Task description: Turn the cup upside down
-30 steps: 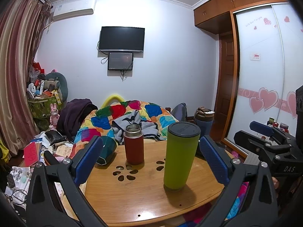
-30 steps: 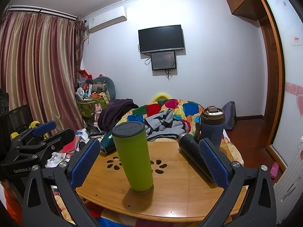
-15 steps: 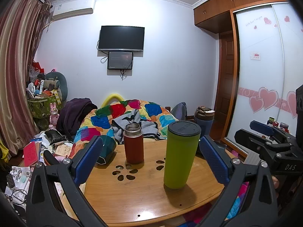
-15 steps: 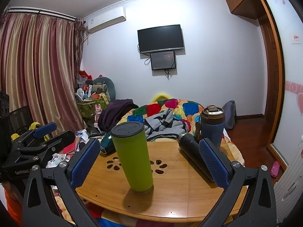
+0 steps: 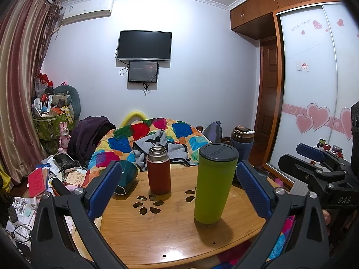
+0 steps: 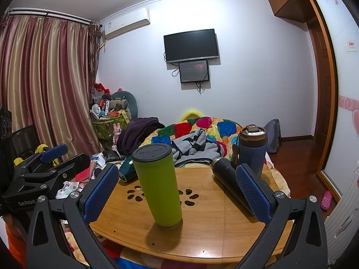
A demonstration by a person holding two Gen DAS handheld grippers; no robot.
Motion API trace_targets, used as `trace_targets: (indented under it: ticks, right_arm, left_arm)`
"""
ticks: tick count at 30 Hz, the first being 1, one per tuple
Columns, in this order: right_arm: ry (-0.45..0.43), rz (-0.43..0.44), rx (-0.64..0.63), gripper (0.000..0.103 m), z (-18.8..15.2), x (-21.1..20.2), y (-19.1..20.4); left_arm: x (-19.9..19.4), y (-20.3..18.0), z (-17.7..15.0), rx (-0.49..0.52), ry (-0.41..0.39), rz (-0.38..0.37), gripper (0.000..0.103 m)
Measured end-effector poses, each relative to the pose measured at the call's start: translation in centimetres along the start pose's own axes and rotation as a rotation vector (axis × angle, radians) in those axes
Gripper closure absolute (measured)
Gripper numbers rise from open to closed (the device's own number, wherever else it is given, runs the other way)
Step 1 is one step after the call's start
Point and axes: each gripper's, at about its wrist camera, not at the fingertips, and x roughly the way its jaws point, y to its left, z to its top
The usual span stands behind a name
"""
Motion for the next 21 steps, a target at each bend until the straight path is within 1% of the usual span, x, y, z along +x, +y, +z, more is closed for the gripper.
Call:
trace_targets:
  ticks: [9,15,21]
  right_arm:
    - [0.0,0.0,0.009,0.0,-0.02,0.06,-0.06]
    - [0.0,0.003,0.006,0.0,0.01,0.11,-0.1]
    - [0.007,0.01,0.007,0.0,-0.02,0.33,-0.28]
  left_arm:
    - [-0.04,-0.05,0.03,0.008,-0.002,-0.018,0.0]
    - [0.05,0.18,0.2,-0.008,0.01,-0.005,0.0]
    - [0.16,-0.11,0.23,-0.003,0.012,-0.012,0.0]
